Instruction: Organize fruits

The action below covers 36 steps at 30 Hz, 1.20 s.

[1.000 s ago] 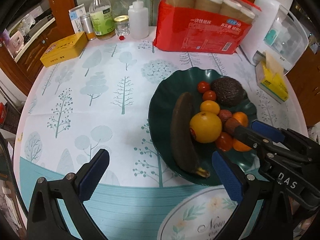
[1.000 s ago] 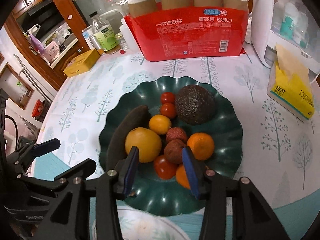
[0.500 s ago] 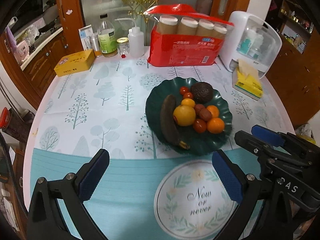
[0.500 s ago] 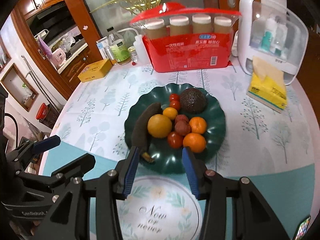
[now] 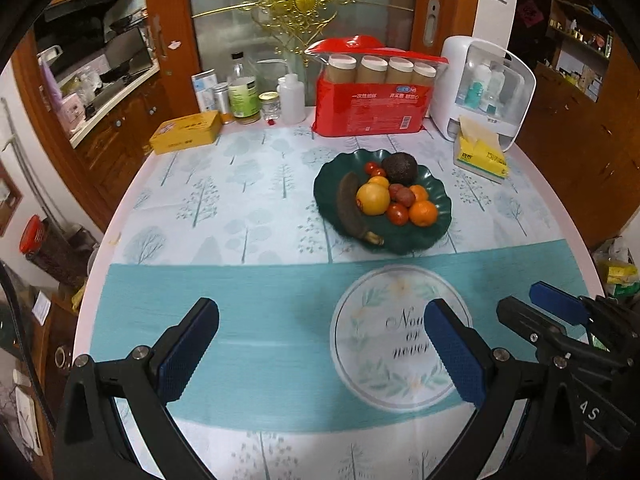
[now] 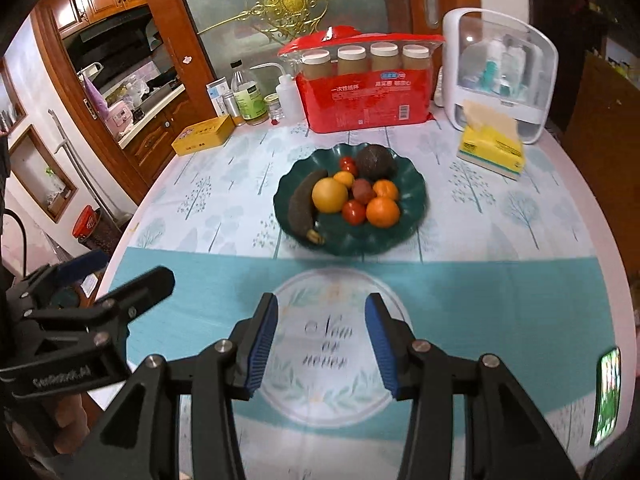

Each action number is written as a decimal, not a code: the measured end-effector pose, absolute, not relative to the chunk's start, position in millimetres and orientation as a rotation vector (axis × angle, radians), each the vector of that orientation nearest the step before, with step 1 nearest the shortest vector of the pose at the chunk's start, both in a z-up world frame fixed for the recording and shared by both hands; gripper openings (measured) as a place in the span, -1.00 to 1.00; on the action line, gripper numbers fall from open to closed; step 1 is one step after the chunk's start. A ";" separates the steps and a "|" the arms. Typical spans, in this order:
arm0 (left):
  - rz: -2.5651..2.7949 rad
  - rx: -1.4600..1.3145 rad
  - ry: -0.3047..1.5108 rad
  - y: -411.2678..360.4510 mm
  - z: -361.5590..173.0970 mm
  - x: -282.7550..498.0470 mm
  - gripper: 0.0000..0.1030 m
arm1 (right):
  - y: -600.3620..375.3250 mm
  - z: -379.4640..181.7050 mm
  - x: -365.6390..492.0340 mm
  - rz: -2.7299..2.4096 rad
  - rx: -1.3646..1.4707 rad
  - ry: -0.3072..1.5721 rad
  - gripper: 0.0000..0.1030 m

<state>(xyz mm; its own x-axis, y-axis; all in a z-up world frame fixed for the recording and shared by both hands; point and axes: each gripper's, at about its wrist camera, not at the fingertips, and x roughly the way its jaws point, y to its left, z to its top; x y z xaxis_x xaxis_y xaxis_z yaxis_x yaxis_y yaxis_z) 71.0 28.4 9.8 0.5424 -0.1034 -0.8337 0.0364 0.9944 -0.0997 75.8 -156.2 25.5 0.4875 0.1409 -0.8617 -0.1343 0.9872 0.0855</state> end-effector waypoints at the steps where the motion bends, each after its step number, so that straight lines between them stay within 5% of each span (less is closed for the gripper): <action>1: -0.082 -0.084 0.995 30.6 10.5 62.9 0.98 | -153.9 27.3 65.4 0.157 0.005 1.044 -0.11; 36: -0.068 -0.079 1.061 46.1 -7.3 6.9 0.98 | -132.1 28.8 -9.7 0.085 0.002 1.061 -0.10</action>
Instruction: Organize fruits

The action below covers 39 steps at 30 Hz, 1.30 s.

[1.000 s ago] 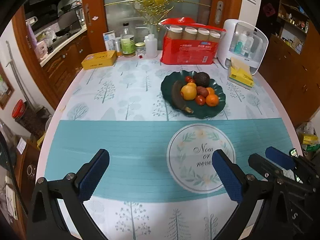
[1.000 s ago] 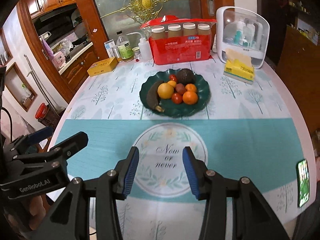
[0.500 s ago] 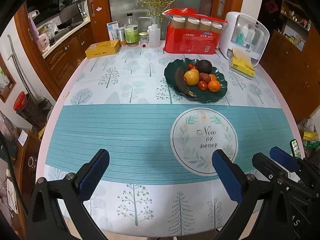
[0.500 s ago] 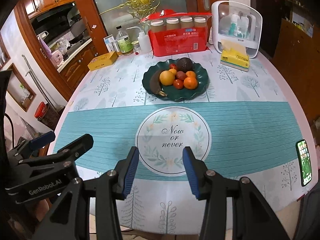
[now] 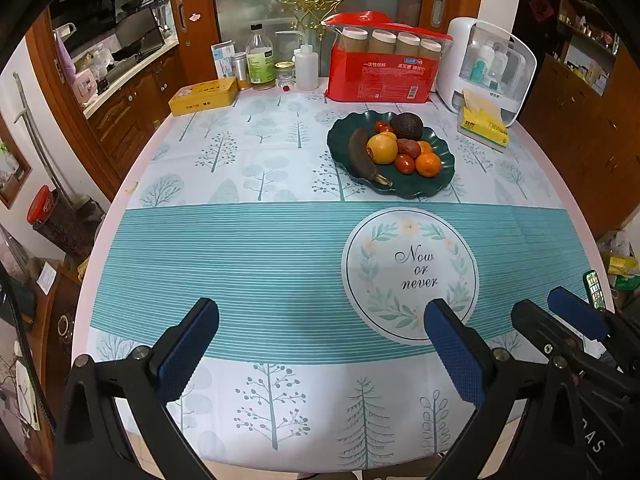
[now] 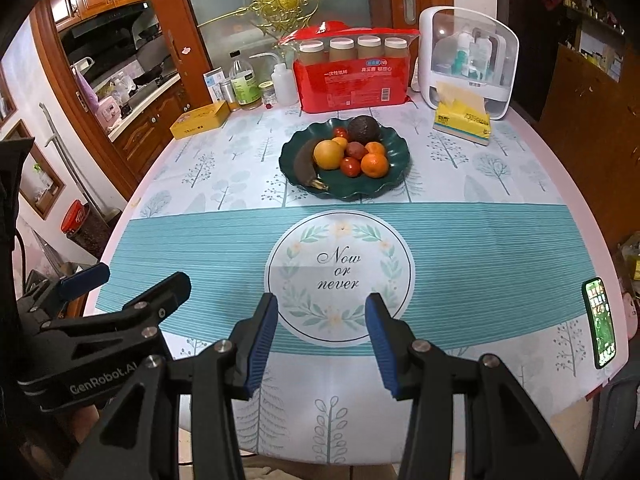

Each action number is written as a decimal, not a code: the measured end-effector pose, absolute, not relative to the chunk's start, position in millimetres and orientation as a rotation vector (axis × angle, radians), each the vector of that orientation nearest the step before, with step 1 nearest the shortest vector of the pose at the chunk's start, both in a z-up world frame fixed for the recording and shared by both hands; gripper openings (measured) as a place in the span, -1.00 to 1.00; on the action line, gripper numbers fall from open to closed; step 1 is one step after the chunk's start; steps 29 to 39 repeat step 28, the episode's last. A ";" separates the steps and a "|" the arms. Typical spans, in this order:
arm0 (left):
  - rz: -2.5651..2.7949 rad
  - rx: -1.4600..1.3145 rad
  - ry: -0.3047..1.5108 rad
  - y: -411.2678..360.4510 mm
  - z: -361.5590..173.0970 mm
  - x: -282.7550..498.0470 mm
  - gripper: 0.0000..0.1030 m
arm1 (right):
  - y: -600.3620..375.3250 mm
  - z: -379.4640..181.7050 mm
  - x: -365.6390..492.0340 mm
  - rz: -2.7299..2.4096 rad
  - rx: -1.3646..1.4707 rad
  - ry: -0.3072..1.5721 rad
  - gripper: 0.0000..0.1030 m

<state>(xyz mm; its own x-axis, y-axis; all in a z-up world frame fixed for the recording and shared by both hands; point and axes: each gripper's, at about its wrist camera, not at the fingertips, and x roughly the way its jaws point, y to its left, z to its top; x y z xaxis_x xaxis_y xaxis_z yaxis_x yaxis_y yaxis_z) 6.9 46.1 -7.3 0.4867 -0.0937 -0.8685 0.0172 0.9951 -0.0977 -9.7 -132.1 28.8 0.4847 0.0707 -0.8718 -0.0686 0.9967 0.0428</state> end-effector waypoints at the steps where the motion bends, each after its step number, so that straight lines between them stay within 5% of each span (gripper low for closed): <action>1: -0.067 -0.078 1.061 46.3 -8.1 6.4 0.98 | -132.5 28.6 -10.3 0.082 0.000 1.062 -0.10; 39: -0.077 -0.065 1.062 56.4 -15.9 -2.8 0.95 | -129.0 23.1 -22.9 0.068 -0.005 1.063 -0.10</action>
